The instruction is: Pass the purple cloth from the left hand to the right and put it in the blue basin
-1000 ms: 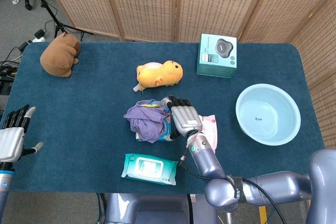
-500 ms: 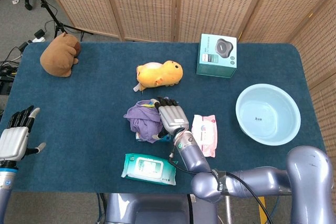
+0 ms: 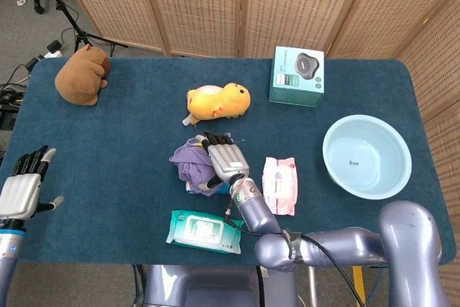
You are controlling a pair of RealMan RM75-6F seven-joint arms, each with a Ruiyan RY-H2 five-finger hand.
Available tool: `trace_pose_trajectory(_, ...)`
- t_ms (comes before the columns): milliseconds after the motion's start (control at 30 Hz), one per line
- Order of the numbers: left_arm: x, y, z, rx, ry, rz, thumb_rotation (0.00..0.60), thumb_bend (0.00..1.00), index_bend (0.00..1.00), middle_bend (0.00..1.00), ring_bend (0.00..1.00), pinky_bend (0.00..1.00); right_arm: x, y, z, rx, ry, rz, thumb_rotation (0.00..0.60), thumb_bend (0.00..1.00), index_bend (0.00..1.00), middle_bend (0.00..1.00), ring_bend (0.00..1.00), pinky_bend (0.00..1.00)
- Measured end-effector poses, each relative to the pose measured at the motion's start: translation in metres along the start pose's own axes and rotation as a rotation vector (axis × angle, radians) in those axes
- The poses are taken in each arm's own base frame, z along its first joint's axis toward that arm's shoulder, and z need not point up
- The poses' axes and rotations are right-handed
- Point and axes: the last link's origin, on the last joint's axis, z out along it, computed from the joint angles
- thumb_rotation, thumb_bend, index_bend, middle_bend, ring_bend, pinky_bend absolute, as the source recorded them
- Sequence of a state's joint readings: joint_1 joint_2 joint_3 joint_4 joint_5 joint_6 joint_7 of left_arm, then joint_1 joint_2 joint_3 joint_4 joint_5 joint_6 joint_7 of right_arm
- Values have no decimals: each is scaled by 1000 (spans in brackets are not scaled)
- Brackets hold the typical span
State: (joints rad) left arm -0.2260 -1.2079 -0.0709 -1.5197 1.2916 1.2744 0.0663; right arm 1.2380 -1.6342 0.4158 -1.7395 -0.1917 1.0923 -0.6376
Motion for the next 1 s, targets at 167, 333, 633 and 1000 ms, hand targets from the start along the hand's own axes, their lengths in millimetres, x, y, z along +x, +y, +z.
trace_pose_trajectory(167, -1, -2, 1, 6, -11, 2, 600, 194, 0, 0, 0, 0, -7, -1, 7, 9, -6, 7, 600, 0, 0, 0, 0, 0)
trace_pose_trajectory(333, -2, -3, 3, 13, -26, 8, 600, 197, 0, 0, 0, 0, -12, 2, 16, 12, -2, 15, 600, 0, 0, 0, 0, 0)
trace_pose_trajectory(633, -7, -2, 3, 12, -54, 33, 600, 201, 0, 0, 0, 0, -21, 15, 32, 1, -25, 24, 600, 0, 0, 0, 0, 0)
trace_pose_trajectory(1000, -14, 3, 2, 1, -98, 69, 600, 205, 0, 0, 0, 0, -36, 34, 34, -15, -91, 56, 600, 0, 0, 0, 0, 0)
